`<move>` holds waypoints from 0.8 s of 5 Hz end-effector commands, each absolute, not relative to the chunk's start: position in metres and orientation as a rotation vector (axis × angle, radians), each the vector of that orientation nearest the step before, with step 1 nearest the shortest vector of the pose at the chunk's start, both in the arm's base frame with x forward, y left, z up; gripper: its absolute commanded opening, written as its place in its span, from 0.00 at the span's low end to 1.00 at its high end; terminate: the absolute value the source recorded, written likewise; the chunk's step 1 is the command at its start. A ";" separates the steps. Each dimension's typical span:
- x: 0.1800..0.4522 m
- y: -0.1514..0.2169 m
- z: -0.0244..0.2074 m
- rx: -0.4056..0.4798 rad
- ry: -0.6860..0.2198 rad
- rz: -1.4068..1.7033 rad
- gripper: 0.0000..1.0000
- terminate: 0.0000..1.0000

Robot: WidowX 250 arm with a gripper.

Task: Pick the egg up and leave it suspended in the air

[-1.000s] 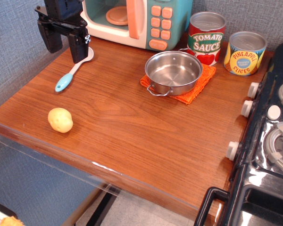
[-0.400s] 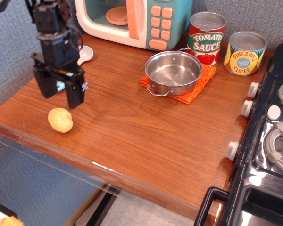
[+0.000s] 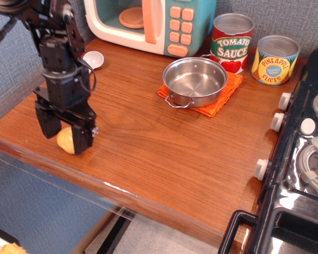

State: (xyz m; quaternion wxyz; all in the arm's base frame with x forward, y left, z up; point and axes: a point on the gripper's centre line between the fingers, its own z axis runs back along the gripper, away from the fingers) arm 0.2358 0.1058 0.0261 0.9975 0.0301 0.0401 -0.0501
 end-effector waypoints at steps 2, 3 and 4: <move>0.262 0.106 0.019 0.101 0.081 -0.018 1.00 0.00; 0.265 0.109 0.018 0.075 0.065 -0.011 0.00 0.00; 0.268 0.106 0.033 0.052 0.037 -0.055 0.00 0.00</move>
